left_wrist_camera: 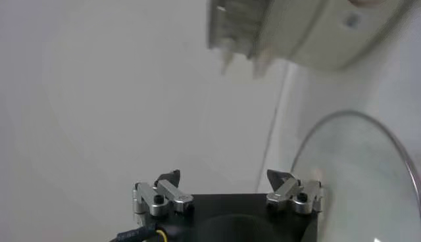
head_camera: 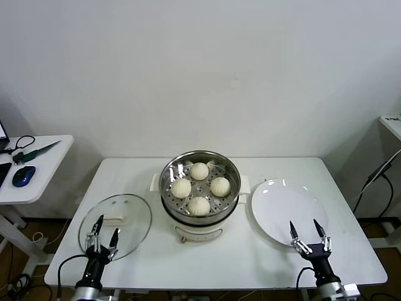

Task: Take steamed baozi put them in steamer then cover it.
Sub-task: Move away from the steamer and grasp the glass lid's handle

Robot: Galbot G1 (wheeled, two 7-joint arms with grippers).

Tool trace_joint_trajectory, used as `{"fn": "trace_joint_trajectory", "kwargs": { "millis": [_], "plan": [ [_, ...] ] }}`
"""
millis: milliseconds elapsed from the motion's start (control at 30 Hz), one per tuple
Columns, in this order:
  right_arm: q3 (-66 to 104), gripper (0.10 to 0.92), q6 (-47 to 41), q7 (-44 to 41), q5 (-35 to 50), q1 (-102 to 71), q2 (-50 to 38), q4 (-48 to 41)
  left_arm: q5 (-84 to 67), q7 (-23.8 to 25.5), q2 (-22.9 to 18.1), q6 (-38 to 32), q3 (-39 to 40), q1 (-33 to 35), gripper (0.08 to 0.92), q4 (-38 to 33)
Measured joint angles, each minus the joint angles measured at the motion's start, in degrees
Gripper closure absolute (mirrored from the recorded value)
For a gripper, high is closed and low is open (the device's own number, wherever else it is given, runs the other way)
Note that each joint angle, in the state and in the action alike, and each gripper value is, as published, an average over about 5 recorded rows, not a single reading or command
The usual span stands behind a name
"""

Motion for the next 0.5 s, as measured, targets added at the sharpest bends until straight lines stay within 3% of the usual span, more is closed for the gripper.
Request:
{"fn": "trace_joint_trajectory", "kwargs": {
  "millis": [500],
  "plan": [
    [0.02,0.203,1.34,0.14,-1.44,-1.72,2.28,-0.05,10.64,-2.13,0.77,6.05,1.22,-9.72,0.177,11.51]
  ]
}}
